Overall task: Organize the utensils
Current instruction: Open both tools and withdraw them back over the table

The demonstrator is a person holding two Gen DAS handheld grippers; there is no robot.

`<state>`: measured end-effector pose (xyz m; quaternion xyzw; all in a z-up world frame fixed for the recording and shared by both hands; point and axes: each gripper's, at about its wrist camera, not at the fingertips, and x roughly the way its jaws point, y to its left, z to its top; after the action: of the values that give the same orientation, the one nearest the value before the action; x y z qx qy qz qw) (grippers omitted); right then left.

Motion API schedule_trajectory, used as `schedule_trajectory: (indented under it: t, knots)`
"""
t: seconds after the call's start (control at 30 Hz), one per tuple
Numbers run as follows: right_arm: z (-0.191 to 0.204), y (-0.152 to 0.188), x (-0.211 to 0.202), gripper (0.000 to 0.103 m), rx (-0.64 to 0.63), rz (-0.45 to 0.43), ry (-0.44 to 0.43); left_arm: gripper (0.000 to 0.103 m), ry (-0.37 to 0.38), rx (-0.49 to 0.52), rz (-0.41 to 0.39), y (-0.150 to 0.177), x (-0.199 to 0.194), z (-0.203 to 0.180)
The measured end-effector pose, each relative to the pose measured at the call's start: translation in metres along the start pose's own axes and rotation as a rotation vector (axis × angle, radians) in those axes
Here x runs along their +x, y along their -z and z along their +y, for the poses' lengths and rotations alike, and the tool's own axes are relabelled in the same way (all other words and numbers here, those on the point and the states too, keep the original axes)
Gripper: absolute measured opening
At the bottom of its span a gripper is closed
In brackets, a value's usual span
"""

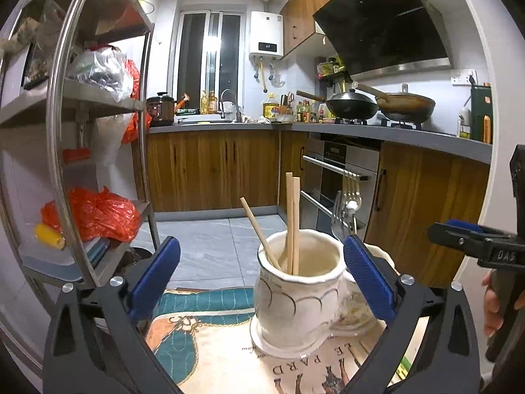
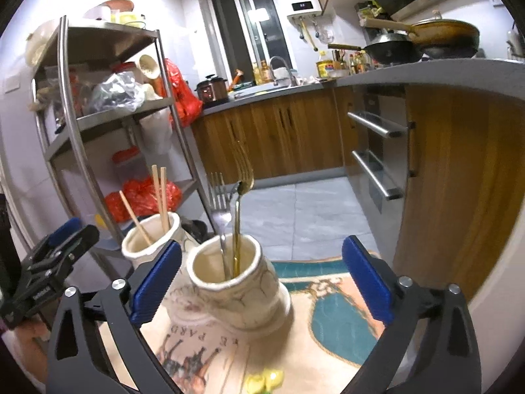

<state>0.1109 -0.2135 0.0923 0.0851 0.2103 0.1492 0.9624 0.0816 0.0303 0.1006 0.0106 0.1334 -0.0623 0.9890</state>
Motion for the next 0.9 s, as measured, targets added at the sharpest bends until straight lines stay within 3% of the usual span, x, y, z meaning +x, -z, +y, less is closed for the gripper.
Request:
schedule_trajectory:
  t: [0.3, 0.57, 0.9]
  knots:
    - [-0.004, 0.028, -0.025, 0.098, -0.077, 0.087, 0.068, 0.098, 0.043, -0.005, 0.080, 0.012, -0.021, -0.006]
    - [-0.014, 0.052, -0.035, 0.098, -0.055, 0.149, 0.094, 0.098, 0.064, 0.007, 0.166, 0.036, -0.027, -0.017]
    - [-0.026, 0.092, -0.032, 0.098, -0.061, 0.262, 0.134, 0.098, 0.110, 0.025, 0.362, 0.092, -0.008, -0.043]
